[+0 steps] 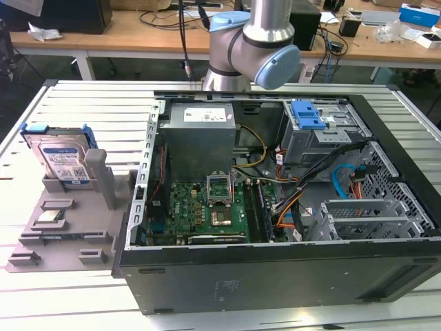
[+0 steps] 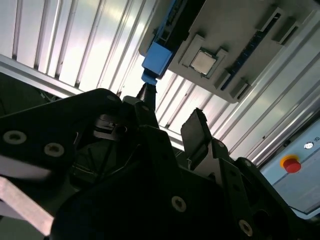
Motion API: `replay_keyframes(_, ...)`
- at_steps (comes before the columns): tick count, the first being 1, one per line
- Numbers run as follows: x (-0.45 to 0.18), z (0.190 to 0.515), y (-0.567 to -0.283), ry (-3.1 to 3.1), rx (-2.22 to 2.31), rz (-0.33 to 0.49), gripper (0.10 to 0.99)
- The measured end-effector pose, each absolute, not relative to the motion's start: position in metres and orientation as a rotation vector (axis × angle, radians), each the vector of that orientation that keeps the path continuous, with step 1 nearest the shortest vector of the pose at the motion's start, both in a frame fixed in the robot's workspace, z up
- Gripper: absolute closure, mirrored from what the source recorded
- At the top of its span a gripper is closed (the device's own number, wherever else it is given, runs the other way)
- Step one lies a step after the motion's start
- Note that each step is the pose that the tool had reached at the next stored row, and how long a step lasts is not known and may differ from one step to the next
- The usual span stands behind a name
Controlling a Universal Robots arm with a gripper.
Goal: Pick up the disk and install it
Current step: 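Pick up the disk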
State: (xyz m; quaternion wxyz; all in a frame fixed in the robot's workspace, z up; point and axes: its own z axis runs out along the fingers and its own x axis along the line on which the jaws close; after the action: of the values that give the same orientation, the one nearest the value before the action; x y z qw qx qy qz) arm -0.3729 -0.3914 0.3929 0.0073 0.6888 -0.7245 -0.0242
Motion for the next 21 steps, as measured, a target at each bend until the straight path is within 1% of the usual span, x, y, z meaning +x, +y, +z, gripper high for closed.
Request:
replay_keyframes(8,-0.361,0.390,-0.384,-2.265,2.153,-0.074,0.604)
replay_keyframes(21,-0.353,0.384,-0.380,-2.264,2.153,-0.073,0.604)
